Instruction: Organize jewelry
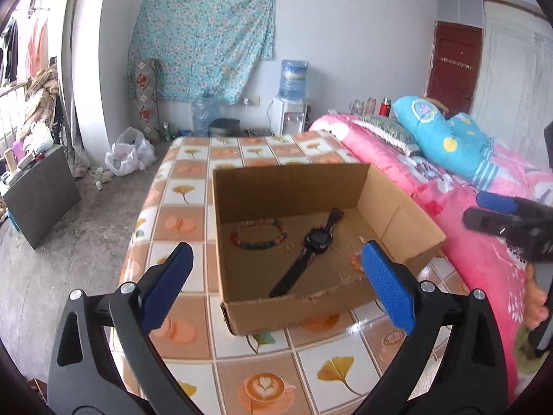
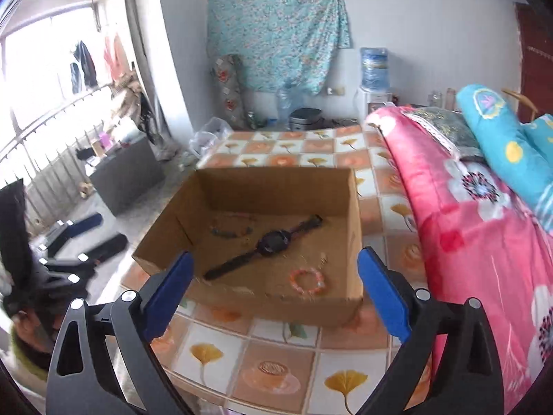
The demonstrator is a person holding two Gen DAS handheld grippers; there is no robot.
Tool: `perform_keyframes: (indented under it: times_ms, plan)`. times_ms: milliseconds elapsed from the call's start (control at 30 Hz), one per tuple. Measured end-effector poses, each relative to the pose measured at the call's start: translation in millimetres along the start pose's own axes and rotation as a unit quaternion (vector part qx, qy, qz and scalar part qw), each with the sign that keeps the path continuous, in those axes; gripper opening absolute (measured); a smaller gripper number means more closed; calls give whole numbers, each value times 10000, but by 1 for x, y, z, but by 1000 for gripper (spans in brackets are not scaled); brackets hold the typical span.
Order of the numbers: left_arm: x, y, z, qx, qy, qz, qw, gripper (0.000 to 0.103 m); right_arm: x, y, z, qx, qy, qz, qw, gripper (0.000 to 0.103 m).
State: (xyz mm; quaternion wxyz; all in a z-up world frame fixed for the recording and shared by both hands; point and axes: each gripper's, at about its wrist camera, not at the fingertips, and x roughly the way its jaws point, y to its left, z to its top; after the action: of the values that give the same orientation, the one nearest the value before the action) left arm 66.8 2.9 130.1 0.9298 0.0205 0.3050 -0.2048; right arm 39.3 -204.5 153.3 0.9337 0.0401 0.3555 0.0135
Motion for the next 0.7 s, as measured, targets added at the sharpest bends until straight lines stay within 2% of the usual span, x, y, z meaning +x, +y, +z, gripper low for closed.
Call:
perform_keyframes:
  times_ms: [67,100,167,233,267,300,367,433,467,567,700]
  plan:
    - [5,4,-3,-37,138,66,9999,95,7,-13,-4,180,-63,-202,9996,93]
    - [10,12,-5,-213,197,124,9995,95,13,-27,-5,453,-40,-150,9989,93]
    - [17,27,-10,-551,280,50,9981,95,24,-57,-8,1149,142,203,9931,93]
    - [38,45,-15,-1001,592,-197,9930,95,44,-82,-13,1796,403,568,9813,93]
    - [45,49,-19,-1132,734,-169,9907,95,54,-91,-14,1992,544,660,9762,93]
    - [57,54,-21,-1313,927,-175,9868,94,65,-96,-15,2072,695,759,9729,93]
    - [75,58,-27,-1565,1197,-454,9793,94,81,-98,-16,2147,955,1016,9667,93]
    - [84,56,-30,-1675,1376,-605,9743,94,92,-95,-18,2214,1167,1341,9588,93]
    - [86,52,-31,-1700,1429,-823,9715,94,94,-91,-18,2223,1221,1549,9548,93]
    - [85,43,-32,-1603,1403,-660,9748,94,87,-78,-17,1990,1222,1367,9627,93]
    - [77,39,-37,-1587,1451,-626,9746,94,77,-73,-23,1985,1304,1358,9619,93]
